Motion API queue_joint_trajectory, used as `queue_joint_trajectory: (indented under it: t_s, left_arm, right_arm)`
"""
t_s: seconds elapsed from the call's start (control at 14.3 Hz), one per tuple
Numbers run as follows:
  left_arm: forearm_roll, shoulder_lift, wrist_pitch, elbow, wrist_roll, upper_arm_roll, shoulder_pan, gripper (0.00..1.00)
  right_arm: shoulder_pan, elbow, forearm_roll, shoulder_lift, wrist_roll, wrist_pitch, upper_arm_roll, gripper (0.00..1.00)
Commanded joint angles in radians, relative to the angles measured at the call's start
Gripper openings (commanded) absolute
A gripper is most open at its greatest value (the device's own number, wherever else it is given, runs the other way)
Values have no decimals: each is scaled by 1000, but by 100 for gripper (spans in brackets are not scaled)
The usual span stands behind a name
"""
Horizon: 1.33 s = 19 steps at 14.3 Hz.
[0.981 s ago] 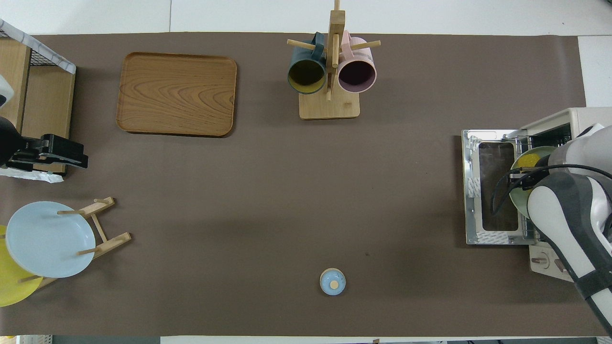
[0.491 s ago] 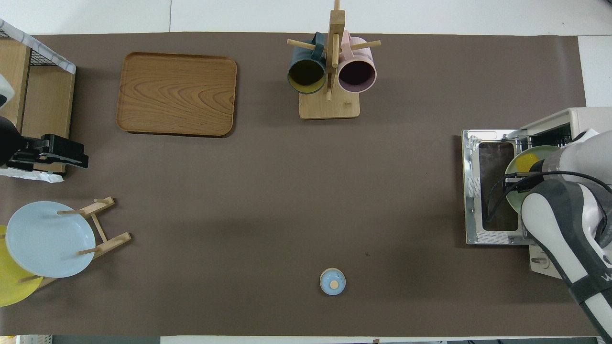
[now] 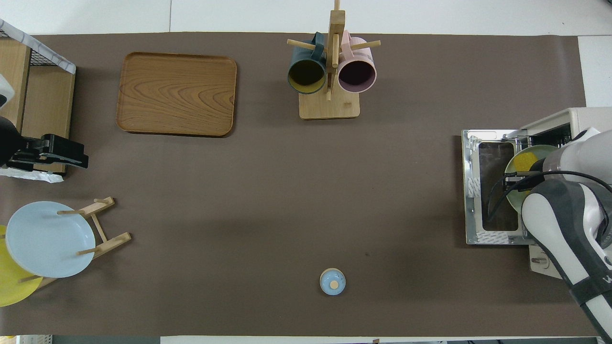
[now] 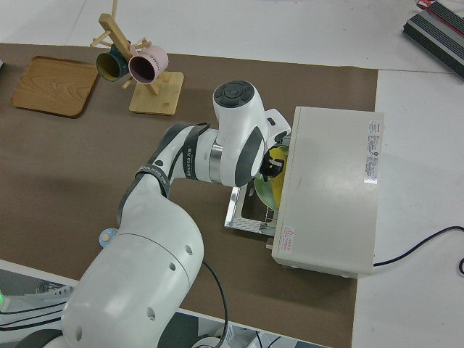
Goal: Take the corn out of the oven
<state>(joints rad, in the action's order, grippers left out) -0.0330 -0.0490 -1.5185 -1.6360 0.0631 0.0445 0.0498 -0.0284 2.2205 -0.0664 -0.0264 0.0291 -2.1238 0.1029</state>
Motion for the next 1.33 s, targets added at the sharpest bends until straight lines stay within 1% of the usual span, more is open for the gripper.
queue_joint_trajectory:
  t_s: [0.0, 0.14, 0.35, 0.49, 0.84, 0.98, 1.12, 1.26]
  left_arm:
    - [-10, -15, -16, -16, 6, -11, 13, 100]
    - [-10, -15, -17, -15, 6, -11, 13, 100]
    - [-10, -14, -16, -15, 6, -9, 15, 100]
    - [-10, -14, -16, -15, 6, -9, 13, 100]
    - [-10, -14, -16, -15, 6, -11, 13, 100]
    - [-10, -14, -16, -15, 6, -9, 15, 100]
    - [-10, -14, -16, -15, 6, -9, 15, 100]
    - [-10, -14, -16, -15, 6, -9, 15, 100]
  right_arm:
    - [-1, -13, -12, -15, 15, 44, -8, 34]
    - [30, -47, -12, -13, 12, 93, -12, 34]
    - [28, -42, -12, -13, 34, 84, -12, 35]
    - [21, -30, -12, -17, 96, 71, -12, 35]
    - [21, 30, -12, -29, 124, 18, -12, 35]
    - [22, 31, -12, -29, 138, 15, -12, 35]
    - [21, 31, -12, -29, 208, -1, -12, 35]
    - [21, 44, -12, -30, 219, -5, -11, 34]
